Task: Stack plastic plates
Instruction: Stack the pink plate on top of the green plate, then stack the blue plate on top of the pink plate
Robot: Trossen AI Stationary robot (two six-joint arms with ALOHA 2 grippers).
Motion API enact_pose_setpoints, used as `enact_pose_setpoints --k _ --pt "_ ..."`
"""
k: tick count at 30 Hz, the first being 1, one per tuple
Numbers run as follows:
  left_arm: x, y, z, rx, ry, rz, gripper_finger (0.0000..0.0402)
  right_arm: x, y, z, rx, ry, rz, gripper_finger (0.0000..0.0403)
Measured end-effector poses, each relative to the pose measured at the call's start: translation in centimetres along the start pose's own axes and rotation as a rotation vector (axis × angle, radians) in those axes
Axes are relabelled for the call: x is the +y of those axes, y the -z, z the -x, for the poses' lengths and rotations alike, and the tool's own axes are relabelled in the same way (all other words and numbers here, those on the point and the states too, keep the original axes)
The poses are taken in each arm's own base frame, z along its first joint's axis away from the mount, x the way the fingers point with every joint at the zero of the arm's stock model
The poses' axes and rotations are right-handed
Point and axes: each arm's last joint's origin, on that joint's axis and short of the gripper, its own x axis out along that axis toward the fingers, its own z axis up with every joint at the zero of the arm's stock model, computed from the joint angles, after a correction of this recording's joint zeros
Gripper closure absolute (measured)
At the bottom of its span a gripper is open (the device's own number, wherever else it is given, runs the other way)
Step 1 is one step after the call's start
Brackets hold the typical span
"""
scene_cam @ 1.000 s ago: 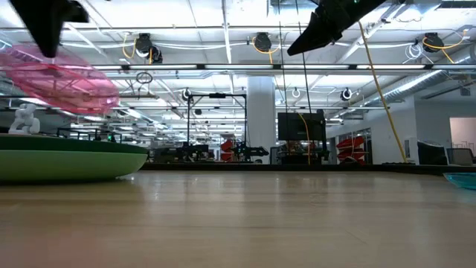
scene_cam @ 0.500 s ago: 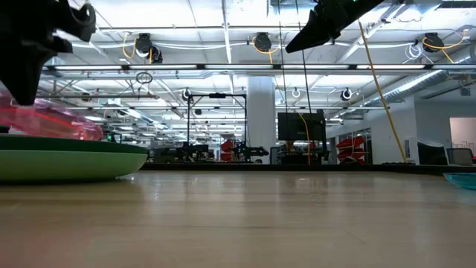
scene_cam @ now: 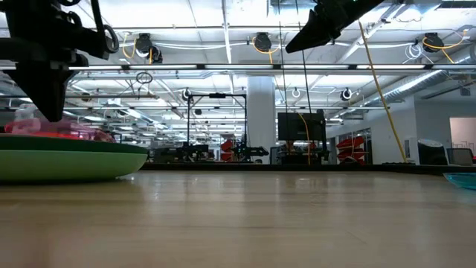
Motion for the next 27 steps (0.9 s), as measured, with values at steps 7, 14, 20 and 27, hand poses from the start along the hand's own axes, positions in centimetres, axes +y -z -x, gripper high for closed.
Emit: enact_pose_setpoints --k 7,14,20,27 --pt "0.2 -0.2 -0.1 0.001 0.003 -0.009 0.0329 0.0 0.1 0.0 0.009 -0.002 -0.036 0.0310" --pt "0.1 -0.2 0.6 -0.104 0.005 -0.104 0.0319 0.3 0.3 -1.1 0.033 -0.005 -0.096 0.0310" --pt "0.6 -0.6 3.5 -0.439 0.068 -0.243 0.0319 1.0 1.3 -3.2 0.119 -0.009 -0.221 0.0310" --pt "2.5 -0.6 7.6 -0.811 0.128 -0.345 0.0319 3.9 3.9 -6.4 0.355 -0.055 -0.414 0.0310"
